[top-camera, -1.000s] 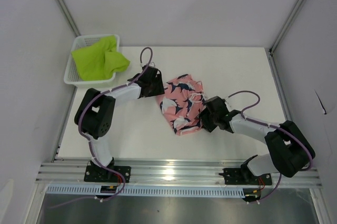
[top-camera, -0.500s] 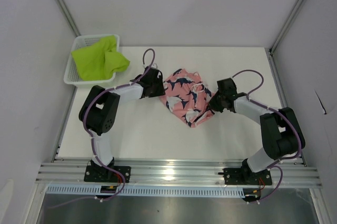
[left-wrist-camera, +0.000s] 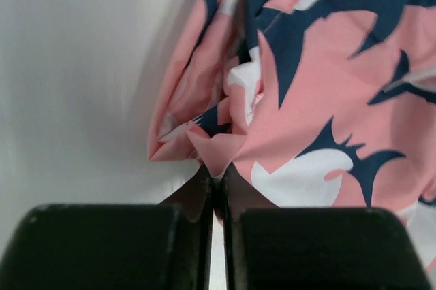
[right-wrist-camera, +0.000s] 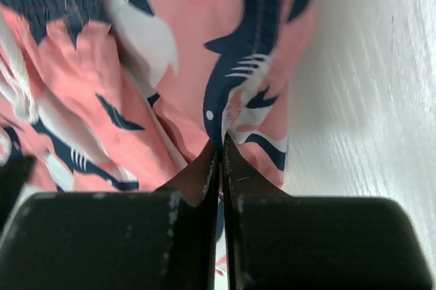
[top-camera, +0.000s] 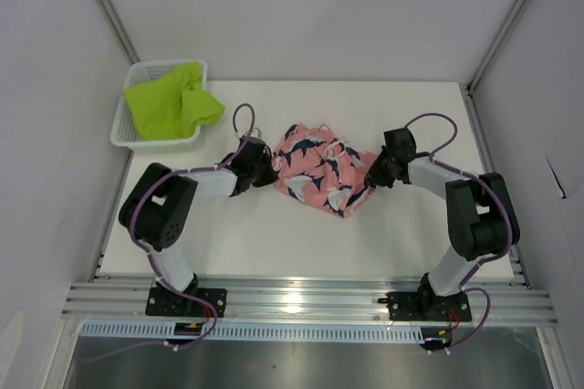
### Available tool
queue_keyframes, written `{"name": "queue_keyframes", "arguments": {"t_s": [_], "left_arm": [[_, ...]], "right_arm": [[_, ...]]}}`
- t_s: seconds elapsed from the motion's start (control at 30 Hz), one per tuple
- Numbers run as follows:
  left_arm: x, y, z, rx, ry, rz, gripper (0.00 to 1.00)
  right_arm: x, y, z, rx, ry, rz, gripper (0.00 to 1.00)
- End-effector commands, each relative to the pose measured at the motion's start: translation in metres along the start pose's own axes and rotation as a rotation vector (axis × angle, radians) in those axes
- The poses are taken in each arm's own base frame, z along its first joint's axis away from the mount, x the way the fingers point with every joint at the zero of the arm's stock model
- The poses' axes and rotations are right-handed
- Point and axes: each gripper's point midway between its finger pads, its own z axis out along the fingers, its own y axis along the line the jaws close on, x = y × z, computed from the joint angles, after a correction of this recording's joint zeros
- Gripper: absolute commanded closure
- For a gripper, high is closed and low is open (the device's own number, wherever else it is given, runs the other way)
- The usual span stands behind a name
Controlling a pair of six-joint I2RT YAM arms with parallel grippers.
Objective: Fold and stack the shorts
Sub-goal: Fold the shorts
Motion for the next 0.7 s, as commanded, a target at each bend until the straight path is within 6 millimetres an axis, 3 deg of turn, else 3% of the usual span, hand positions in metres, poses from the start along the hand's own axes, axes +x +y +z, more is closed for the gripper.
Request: {"name": "queue_keyframes", "arguments": {"t_s": [0.0, 0.03, 0.07, 0.1, 0.13, 0.2, 0.23, 0.3, 0.4, 0.47, 0.53, 0.57, 0.6, 0.63, 0.67], "left_arm": [[0.028, 0.008, -0.029, 0.026, -0.003, -0.078, 0.91], [0.035, 0.006, -0.035, 0.039, 0.001, -0.077, 0.76], [0.030, -0.005, -0.047, 0.080, -0.029, -0.087, 0.69], [0.057, 0.013, -0.053, 0.050, 0.015, -0.091, 0.55], [0.068, 0.009, -0.059, 0.067, 0.026, -0.085, 0.28], [0.077, 0.009, -0.074, 0.079, 0.029, -0.085, 0.07], [0.085, 0.010, -0.078, 0.074, 0.041, -0.073, 0.01], [0.083, 0.010, -0.091, 0.077, 0.038, -0.061, 0.01], [0.068, 0.012, -0.110, 0.059, -0.012, -0.022, 0.01], [0.045, 0.009, -0.120, 0.053, -0.069, 0.001, 0.01], [0.018, 0.006, -0.127, 0.061, -0.112, -0.008, 0.01], [0.013, 0.009, -0.126, 0.058, -0.113, 0.009, 0.01], [0.000, -0.001, -0.129, 0.090, -0.119, 0.019, 0.01], [-0.004, 0.008, -0.122, 0.059, -0.103, 0.014, 0.01], [-0.025, -0.003, -0.123, 0.077, -0.133, 0.034, 0.01]], "right_arm": [[-0.027, 0.011, 0.001, -0.022, -0.051, -0.050, 1.00], [-0.030, 0.008, 0.001, -0.012, -0.048, -0.054, 1.00], [-0.034, 0.008, 0.001, -0.011, -0.051, -0.063, 1.00], [-0.042, 0.012, 0.002, -0.017, -0.058, -0.074, 1.00], [-0.045, 0.010, 0.002, -0.012, -0.053, -0.095, 0.99], [-0.046, 0.014, 0.004, -0.033, -0.033, -0.121, 0.91], [-0.050, 0.017, 0.003, -0.042, -0.036, -0.142, 0.79], [-0.052, 0.020, -0.001, -0.056, -0.047, -0.152, 0.55], [-0.052, 0.025, -0.008, -0.089, -0.054, -0.169, 0.33], [-0.046, 0.027, -0.011, -0.116, -0.041, -0.183, 0.25], [-0.047, 0.030, -0.017, -0.142, -0.056, -0.190, 0.03], [-0.041, 0.028, -0.017, -0.151, -0.040, -0.192, 0.01], [-0.038, 0.029, -0.018, -0.159, -0.035, -0.197, 0.00], [-0.037, 0.029, -0.019, -0.167, -0.034, -0.203, 0.00], [-0.032, 0.026, -0.019, -0.168, -0.020, -0.203, 0.01]]}}
